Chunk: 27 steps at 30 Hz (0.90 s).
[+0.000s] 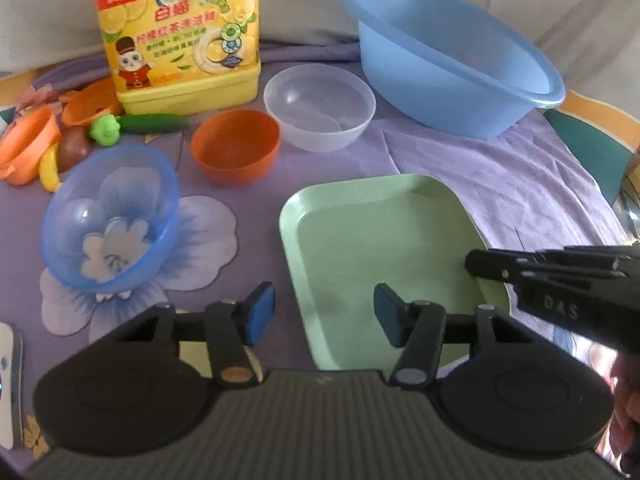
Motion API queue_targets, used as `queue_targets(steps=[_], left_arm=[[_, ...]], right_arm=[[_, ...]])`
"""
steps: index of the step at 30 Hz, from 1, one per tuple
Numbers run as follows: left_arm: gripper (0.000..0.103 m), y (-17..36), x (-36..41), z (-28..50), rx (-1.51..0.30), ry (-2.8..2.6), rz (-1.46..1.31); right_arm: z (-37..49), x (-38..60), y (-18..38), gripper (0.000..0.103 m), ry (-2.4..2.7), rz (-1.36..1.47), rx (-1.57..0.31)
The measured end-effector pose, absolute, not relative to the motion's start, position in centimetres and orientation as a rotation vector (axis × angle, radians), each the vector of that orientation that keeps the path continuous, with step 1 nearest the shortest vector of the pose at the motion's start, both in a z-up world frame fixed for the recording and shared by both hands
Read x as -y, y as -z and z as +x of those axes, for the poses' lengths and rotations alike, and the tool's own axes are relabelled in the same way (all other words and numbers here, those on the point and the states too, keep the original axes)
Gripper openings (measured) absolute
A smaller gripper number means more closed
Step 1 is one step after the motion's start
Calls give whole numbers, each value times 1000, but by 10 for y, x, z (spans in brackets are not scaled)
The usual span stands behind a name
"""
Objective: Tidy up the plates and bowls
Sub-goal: 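Move the right gripper to the green square tray and grasp its rim, then carry the green tray with the right gripper and lower it onto the white plate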
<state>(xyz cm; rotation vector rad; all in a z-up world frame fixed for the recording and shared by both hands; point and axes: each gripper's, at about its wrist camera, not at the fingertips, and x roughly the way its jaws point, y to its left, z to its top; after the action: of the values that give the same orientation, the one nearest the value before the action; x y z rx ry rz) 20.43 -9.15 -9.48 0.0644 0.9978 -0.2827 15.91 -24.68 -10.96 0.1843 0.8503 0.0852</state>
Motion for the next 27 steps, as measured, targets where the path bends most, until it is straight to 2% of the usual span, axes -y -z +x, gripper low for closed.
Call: queue_targets(steps=[4, 8, 16, 22, 27], left_arm=[[52, 99, 97, 210, -997, 294, 68], [43, 98, 98, 211, -982, 283, 78], [45, 98, 101, 209, -967, 273, 101], [32, 91, 98, 200, -958, 259, 99], [32, 79, 100, 186, -947, 251, 121]], right_arm=[[159, 247, 111, 6, -84, 200, -843], [159, 250, 111, 8, -80, 216, -833], [159, 244, 114, 13, -59, 222, -799], [152, 241, 109, 14, -39, 217, -828], [136, 238, 99, 15, -29, 217, -835]])
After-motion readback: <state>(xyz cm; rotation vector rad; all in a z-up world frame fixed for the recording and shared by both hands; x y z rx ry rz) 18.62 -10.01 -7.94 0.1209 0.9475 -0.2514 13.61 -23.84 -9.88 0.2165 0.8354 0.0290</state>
